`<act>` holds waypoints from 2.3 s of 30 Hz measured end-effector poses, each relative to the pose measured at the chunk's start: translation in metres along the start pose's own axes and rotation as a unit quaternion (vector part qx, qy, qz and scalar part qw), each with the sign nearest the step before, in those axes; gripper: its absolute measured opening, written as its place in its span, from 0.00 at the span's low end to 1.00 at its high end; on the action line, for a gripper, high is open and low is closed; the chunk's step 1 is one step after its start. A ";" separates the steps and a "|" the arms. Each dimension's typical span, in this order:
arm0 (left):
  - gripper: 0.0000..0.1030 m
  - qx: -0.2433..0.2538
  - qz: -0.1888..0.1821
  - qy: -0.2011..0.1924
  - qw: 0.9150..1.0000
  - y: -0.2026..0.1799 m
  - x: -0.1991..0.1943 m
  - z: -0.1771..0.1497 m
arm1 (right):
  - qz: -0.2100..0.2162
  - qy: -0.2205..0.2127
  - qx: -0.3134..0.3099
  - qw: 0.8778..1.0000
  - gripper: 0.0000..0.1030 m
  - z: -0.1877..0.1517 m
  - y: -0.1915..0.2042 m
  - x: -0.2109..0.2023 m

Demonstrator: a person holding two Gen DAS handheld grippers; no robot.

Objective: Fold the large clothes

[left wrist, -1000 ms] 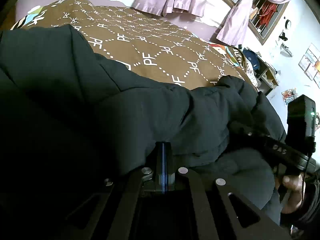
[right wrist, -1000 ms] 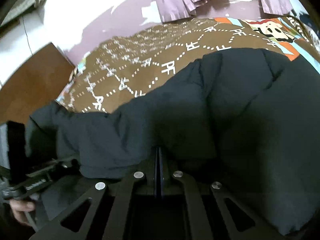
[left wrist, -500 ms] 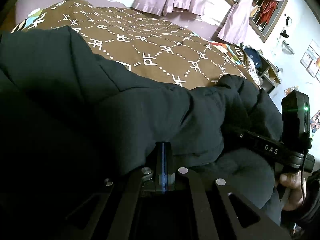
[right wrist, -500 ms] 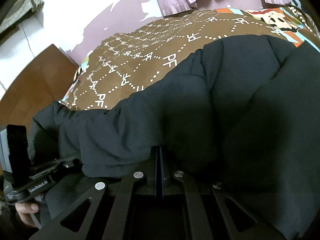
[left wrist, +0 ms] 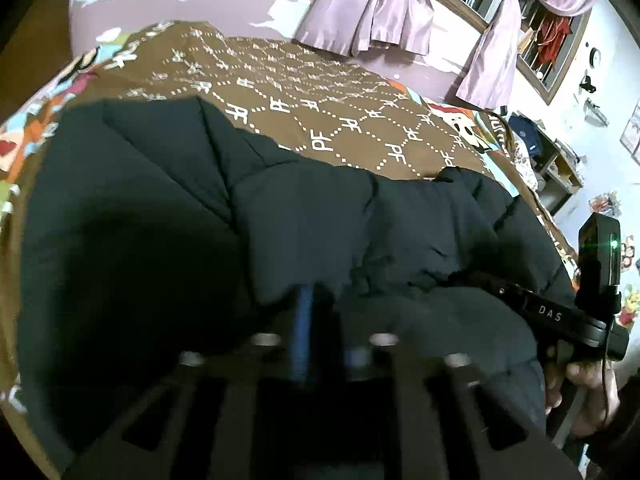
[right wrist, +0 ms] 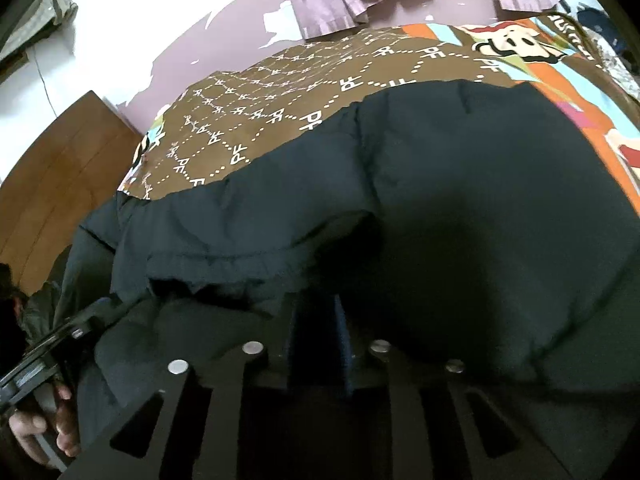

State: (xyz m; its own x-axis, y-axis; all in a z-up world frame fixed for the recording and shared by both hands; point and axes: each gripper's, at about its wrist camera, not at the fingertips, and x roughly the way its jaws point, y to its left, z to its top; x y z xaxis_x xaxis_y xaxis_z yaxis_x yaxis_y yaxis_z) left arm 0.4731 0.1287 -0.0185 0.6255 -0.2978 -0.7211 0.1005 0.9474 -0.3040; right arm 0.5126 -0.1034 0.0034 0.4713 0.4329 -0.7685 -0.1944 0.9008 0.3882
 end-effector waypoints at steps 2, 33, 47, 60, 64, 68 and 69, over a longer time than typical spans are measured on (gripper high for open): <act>0.57 0.003 0.010 -0.010 1.000 -0.006 -0.010 -0.005 | -0.006 0.000 0.004 1.000 0.33 -0.004 0.000 -0.009; 0.97 0.027 0.050 -0.064 0.996 -0.091 -0.235 -0.100 | -0.053 0.017 -0.082 0.995 0.99 -0.106 0.084 -0.245; 0.97 0.060 0.110 -0.088 0.988 -0.131 -0.317 -0.165 | -0.051 -0.077 -0.154 0.984 1.00 -0.167 0.099 -0.333; 0.97 0.135 0.099 -0.109 0.980 -0.142 -0.321 -0.231 | -0.053 -0.100 -0.189 0.975 1.00 -0.236 0.084 -0.320; 0.97 0.140 0.095 -0.105 0.980 -0.134 -0.315 -0.251 | -0.056 -0.084 -0.215 0.971 1.00 -0.260 0.078 -0.305; 0.97 0.146 0.096 -0.088 0.981 -0.122 -0.304 -0.280 | -0.049 -0.053 -0.239 0.968 1.00 -0.295 0.071 -0.284; 0.97 0.148 0.098 -0.086 0.980 -0.118 -0.302 -0.286 | -0.047 -0.046 -0.245 0.967 1.00 -0.301 0.071 -0.280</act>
State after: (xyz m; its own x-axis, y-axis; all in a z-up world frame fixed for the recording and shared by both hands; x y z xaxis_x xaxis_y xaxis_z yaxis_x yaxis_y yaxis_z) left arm 0.0511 0.0732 0.0577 0.7737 -0.1068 -0.6245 0.1699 0.9846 0.0422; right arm 0.1079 -0.1503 0.0926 0.5768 0.3633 -0.7317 -0.5204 0.8538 0.0138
